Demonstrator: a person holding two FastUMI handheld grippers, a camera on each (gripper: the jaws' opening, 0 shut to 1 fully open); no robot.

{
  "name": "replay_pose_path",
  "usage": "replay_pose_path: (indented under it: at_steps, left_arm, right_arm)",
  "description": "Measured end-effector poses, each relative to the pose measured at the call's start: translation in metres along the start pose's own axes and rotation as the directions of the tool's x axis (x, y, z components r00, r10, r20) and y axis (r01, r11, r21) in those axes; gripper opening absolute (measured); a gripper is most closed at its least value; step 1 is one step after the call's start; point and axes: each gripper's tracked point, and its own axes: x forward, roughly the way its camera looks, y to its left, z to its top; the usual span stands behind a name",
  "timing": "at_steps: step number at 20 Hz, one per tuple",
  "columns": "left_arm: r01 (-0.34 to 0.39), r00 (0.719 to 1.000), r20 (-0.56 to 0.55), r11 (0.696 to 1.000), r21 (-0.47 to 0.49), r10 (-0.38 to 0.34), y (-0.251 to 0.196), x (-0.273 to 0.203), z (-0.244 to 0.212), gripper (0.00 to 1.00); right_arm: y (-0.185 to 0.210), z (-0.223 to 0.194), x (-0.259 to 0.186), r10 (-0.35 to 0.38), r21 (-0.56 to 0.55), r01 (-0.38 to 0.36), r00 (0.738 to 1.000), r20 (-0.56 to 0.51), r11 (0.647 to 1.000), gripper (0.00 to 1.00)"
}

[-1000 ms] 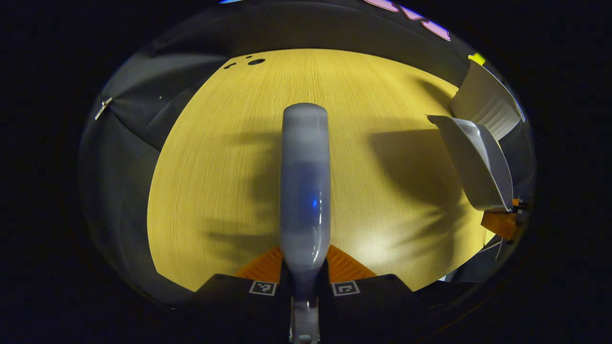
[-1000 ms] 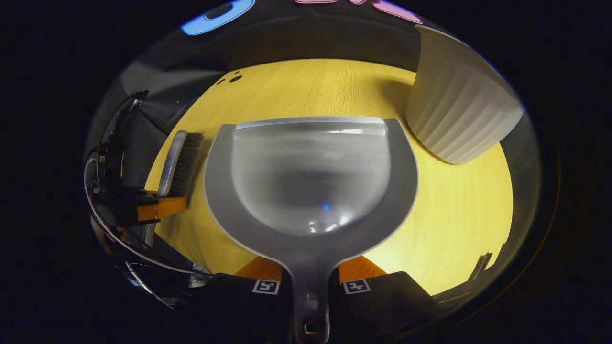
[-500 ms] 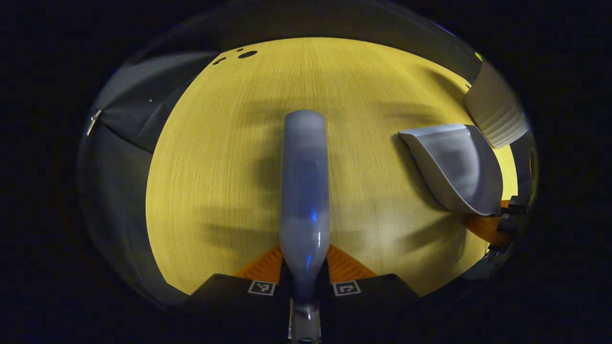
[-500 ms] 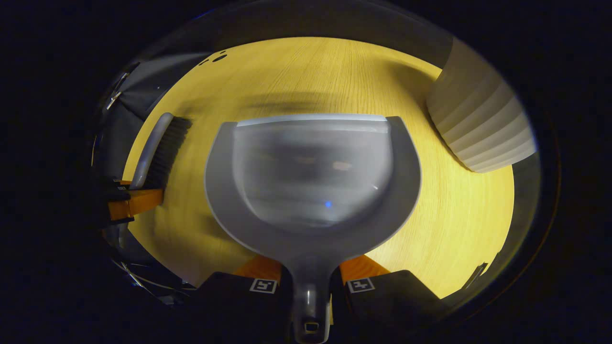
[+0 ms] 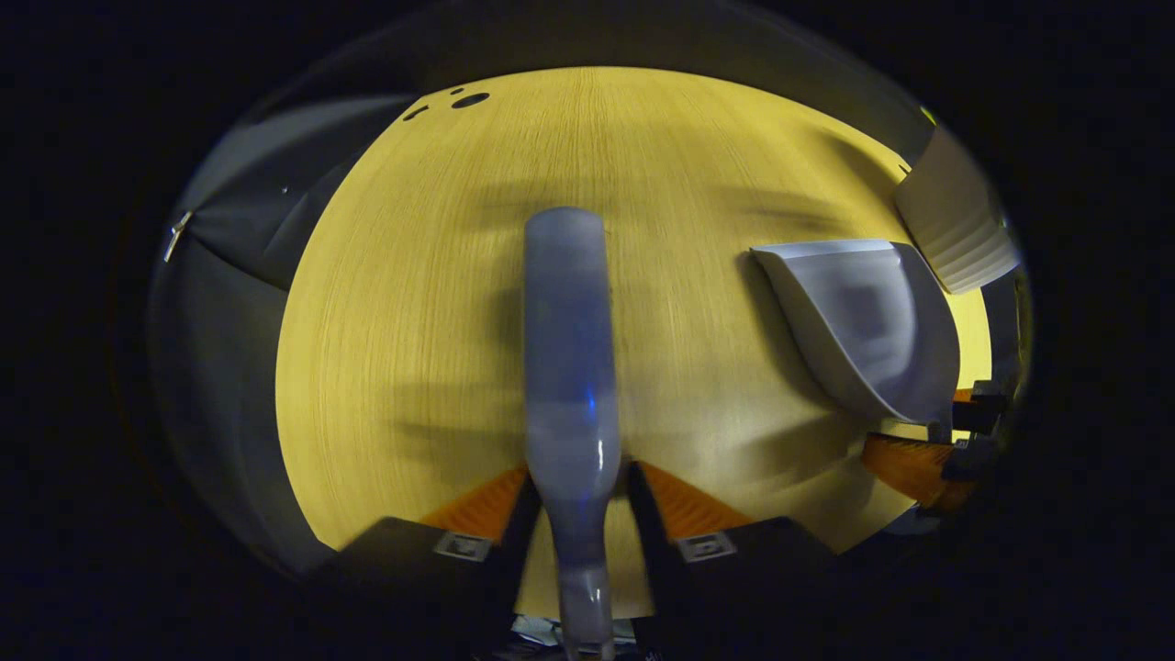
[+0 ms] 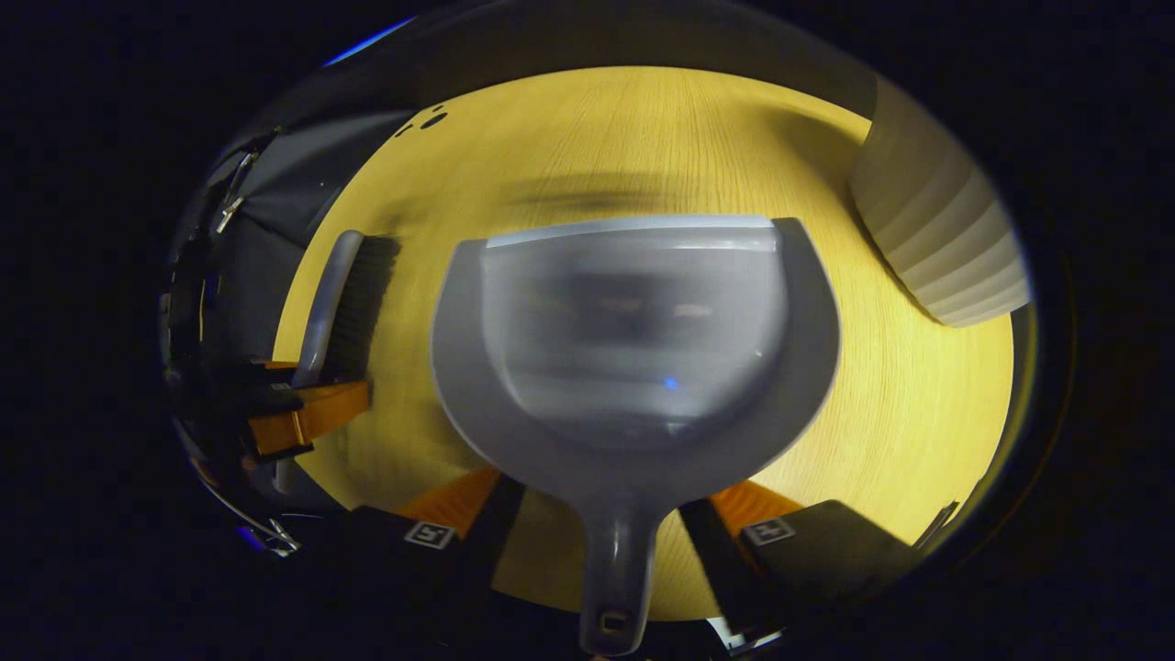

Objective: Pick up the small broom and dustpan from the desktop, sweep the trash into the dustpan with the broom, and then empty the trash into the garbage bin.

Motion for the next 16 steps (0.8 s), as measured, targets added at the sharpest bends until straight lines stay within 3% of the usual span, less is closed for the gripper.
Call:
replay_pose_path:
  at_steps: [1,2,7,10,12,13,16]
  left_arm:
    - [-0.013,1.0,0.022,1.0,0.011,0.013,0.002,-0.008,0.002,0.81]
    - [-0.029,0.998,0.047,0.999,0.019,0.028,0.006,-0.016,0.006,0.96]
    - [0.012,0.978,0.209,1.0,0.001,-0.012,-0.005,-0.08,0.018,0.97]
    - [0.049,0.922,0.385,0.999,-0.011,-0.041,-0.011,-0.143,0.026,0.96]
    - [0.077,0.87,0.49,0.997,-0.029,-0.053,-0.015,-0.185,0.025,0.96]
    - [0.088,0.821,0.569,0.995,-0.038,-0.051,-0.013,-0.214,0.021,0.96]
    - [0.089,0.711,0.702,0.995,-0.048,-0.03,-0.01,-0.263,0.003,0.97]
  right_arm:
    - [-0.005,-0.002,-0.003,-0.02,-0.012,0.02,1.0,0.01,1.0,1.0]
    - [-0.006,0.002,-0.014,-0.029,-0.011,0.029,0.999,0.038,1.0,0.99]
    - [-0.009,0.012,-0.065,-0.056,0.039,0.051,0.987,0.149,0.998,1.0]
    - [-0.009,0.029,-0.123,-0.086,0.043,0.076,0.955,0.284,0.996,0.99]
    - [-0.001,0.043,-0.167,-0.086,0.051,0.071,0.915,0.394,0.996,1.0]
    - [0.004,0.049,-0.195,-0.092,0.059,0.073,0.878,0.469,0.996,0.99]
    - [0.021,0.061,-0.268,-0.088,0.078,0.047,0.735,0.672,0.996,0.99]
